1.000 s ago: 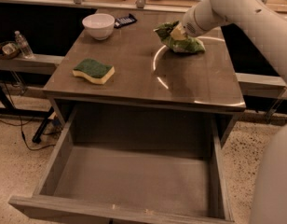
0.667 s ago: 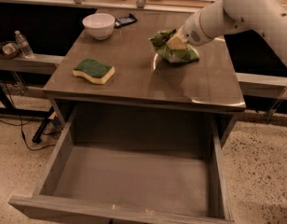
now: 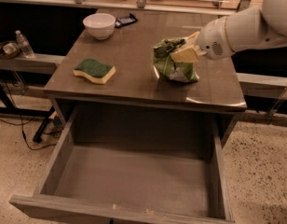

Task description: Place green jalapeno chip bag into top drawer

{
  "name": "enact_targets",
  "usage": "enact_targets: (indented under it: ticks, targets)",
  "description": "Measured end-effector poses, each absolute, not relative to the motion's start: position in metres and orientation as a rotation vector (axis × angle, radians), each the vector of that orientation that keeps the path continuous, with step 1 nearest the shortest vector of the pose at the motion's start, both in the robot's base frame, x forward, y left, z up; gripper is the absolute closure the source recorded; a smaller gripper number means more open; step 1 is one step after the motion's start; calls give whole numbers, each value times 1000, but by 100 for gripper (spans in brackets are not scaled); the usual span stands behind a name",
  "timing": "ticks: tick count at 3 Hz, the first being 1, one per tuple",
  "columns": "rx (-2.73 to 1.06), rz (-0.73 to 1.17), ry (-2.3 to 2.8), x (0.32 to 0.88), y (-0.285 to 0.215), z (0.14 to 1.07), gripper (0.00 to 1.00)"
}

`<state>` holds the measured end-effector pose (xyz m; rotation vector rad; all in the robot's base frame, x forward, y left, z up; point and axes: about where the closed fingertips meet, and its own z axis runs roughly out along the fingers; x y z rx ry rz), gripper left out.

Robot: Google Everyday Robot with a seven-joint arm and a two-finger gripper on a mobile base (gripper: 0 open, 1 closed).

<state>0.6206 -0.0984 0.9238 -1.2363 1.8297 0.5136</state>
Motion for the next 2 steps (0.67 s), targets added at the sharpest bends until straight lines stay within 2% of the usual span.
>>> enact_targets:
  ticks: [2]
  targets:
    - [-1231, 718, 1745, 514, -132, 926, 100]
